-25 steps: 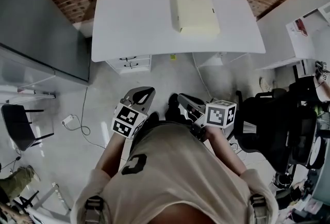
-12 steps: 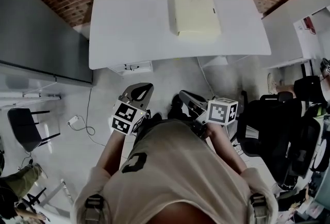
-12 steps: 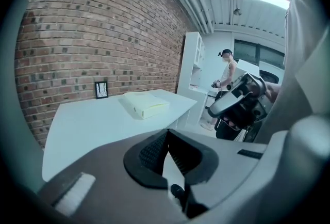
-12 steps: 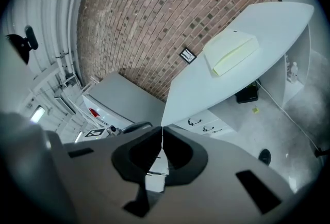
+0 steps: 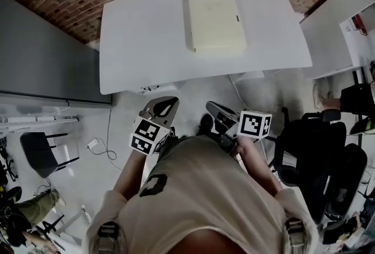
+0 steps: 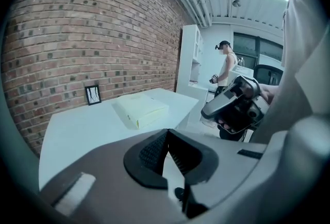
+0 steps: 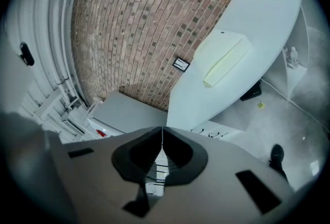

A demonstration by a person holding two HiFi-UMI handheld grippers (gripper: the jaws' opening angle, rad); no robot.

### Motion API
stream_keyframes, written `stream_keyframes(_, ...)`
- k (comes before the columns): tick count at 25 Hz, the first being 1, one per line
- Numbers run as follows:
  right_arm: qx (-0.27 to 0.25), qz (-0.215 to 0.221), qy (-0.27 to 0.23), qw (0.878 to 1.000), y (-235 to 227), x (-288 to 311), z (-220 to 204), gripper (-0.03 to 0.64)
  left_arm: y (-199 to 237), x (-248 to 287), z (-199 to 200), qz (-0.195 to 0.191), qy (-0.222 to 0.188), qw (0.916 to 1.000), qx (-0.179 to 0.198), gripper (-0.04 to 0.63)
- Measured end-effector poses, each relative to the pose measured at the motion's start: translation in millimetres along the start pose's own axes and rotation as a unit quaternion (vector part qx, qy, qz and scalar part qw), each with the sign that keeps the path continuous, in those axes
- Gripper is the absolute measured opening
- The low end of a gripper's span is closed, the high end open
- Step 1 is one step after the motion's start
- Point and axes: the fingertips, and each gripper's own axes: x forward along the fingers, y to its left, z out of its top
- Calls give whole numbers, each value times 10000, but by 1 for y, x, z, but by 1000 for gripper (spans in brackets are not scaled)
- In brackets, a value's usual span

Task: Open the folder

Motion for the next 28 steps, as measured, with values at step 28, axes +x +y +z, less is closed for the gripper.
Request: stream_keyframes(28,913,332,43,9953,-77,-5,95,6,22,86,42,431,180,9989,-11,3)
